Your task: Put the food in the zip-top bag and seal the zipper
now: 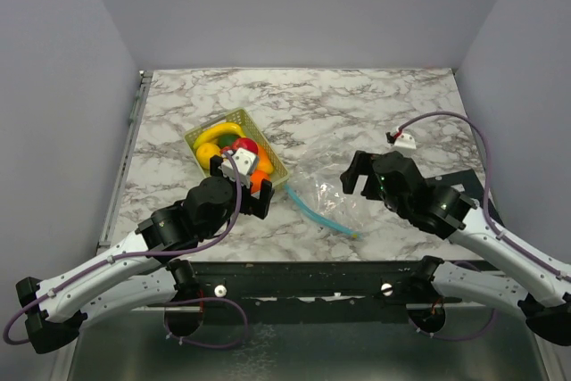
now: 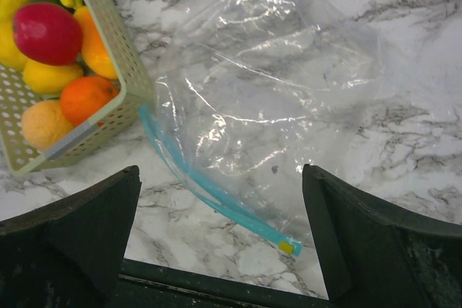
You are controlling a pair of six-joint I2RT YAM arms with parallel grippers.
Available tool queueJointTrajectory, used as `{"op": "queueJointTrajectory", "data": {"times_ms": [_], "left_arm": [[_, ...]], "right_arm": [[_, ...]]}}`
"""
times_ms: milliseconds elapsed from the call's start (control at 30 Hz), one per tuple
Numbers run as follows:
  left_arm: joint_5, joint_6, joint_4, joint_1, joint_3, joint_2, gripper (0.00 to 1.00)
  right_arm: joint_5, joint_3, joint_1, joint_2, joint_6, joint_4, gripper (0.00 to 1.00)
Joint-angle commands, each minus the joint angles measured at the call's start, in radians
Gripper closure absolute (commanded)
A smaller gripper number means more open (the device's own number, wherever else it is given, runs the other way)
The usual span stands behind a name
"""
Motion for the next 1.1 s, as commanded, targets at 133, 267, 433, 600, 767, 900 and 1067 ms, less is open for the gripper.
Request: {"op": "queueJointTrajectory", "data": {"times_ms": [133, 267, 433, 600, 767, 900, 1067], "left_arm": [[-0.022, -0.012, -0.019, -0.001, 0.022, -0.011, 0.01], [-0.021, -0.011, -0.021, -0.002, 0.022, -0.009, 0.01], [-0.02, -0.011, -0.021, -0.001, 0.023, -0.005, 0.01], [-0.019, -0.01, -0.021, -0.002, 0.023, -0.005, 0.01], [-0.017, -0.011, -0.022, -0.002, 0.023, -0.004, 0.01], [-0.014, -0.01, -0.022, -0.001, 0.023, -0.004, 0.01], [-0.008, -0.011, -0.022, -0.001, 0.023, -0.005, 0.01]], "right_arm": [[0.047, -0.103, 0.004, 0.077, 0.201, -0.054, 0.0], [0.048, -0.133, 0.004, 0.123, 0.263, -0.056, 0.0], [0.045, -0.169, 0.004, 0.169, 0.343, -0.054, 0.0], [0.031, -0.205, 0.004, 0.203, 0.407, -0.037, 0.0], [0.028, -0.244, 0.004, 0.2, 0.464, -0.034, 0.0], [0.012, -0.307, 0.004, 0.168, 0.498, 0.007, 0.0], [-0.018, -0.378, 0.004, 0.125, 0.528, 0.082, 0.0]]}}
